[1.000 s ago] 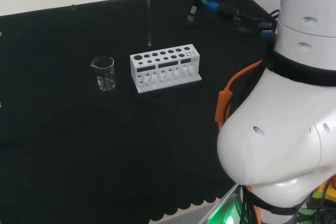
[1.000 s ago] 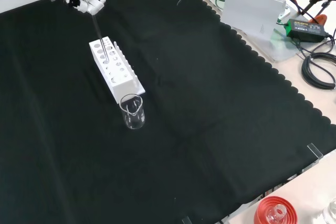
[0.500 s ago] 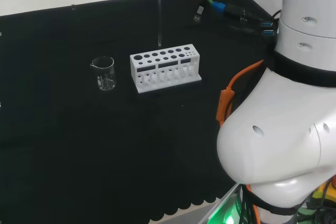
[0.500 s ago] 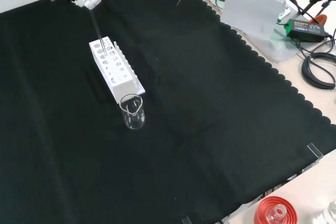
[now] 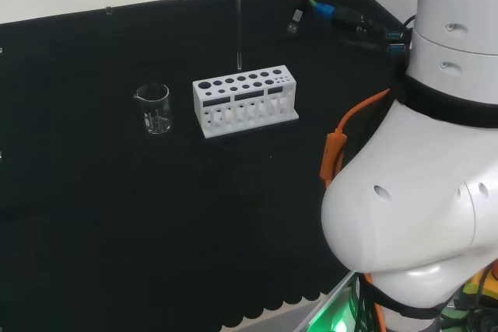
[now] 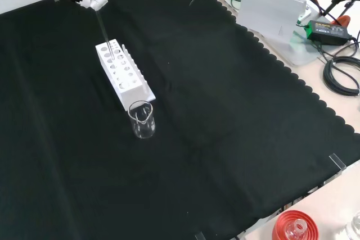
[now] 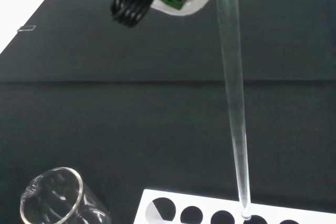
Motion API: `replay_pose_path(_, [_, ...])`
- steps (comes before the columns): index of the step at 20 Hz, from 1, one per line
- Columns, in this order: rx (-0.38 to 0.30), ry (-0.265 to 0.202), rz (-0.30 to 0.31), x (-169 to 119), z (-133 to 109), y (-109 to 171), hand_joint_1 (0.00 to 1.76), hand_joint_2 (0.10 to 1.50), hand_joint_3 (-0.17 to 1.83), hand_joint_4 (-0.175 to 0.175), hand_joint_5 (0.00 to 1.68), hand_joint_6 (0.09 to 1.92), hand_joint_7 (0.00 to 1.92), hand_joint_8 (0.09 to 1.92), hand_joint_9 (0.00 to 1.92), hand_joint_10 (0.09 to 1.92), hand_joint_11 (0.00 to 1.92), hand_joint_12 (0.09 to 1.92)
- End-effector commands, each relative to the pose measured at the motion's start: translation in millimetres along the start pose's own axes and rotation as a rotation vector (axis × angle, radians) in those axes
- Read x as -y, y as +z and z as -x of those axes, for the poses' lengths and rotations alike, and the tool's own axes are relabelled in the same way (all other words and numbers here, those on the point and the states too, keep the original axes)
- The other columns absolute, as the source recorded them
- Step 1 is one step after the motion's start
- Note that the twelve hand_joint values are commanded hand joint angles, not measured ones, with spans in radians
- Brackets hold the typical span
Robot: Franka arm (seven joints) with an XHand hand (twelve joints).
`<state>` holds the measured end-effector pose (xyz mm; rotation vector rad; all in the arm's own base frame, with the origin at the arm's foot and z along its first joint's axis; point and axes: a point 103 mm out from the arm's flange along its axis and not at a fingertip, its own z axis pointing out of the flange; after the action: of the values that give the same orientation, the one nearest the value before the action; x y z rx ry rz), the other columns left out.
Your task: Put the glass rod back on the white test tube rack.
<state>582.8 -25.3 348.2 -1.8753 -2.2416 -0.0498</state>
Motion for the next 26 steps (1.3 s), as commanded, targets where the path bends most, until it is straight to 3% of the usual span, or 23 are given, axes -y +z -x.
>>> replay_pose_path(1, [0.000,0.004,-0.006,0,1,2,1.19,0.68,0.79,-0.175,1.09,1.03,1.56,0.86,1.76,0.58,1.67,0.74])
replay_pose_path(26, [-0.014,0.004,-0.038,-13,12,25,1.19,0.68,0.79,-0.175,1.09,1.03,1.56,0.86,1.76,0.59,1.67,0.74])
